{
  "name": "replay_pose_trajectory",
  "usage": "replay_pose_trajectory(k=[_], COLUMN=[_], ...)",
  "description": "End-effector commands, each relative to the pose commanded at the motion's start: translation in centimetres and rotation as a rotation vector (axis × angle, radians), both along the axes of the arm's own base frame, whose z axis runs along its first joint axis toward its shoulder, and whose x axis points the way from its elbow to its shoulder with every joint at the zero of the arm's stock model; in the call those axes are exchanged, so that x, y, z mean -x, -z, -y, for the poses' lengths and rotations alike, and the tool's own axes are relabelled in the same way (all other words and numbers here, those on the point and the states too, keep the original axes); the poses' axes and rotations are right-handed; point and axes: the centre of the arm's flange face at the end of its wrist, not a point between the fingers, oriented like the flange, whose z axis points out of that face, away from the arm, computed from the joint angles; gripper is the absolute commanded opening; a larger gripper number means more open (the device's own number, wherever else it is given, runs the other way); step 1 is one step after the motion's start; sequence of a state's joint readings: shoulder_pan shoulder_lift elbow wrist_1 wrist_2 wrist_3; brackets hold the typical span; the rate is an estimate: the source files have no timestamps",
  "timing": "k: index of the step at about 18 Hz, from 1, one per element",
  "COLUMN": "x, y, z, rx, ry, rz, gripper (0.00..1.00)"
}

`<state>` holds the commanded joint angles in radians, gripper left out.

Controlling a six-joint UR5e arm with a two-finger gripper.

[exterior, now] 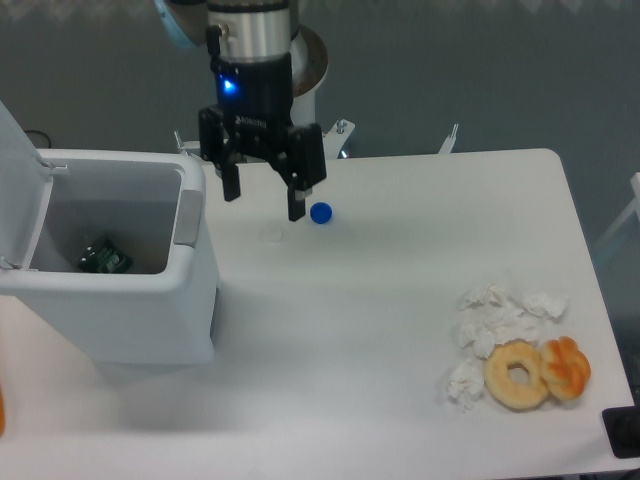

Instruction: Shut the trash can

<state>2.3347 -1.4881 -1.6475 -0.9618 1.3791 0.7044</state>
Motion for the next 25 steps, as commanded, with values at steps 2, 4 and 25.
replay_pose_trajectory(k=[2, 4, 25], x=[-1.0, -2.4, -16.3], y=[-1.0, -2.3, -10.0], z=[0.2, 0.3, 1.2], rx=[-0.041, -0.094, -0.388], ry=[-0.058, -0.106, 0.073], rz=[0.040, 0.092, 0.600], gripper=[1.00, 1.00, 1.00])
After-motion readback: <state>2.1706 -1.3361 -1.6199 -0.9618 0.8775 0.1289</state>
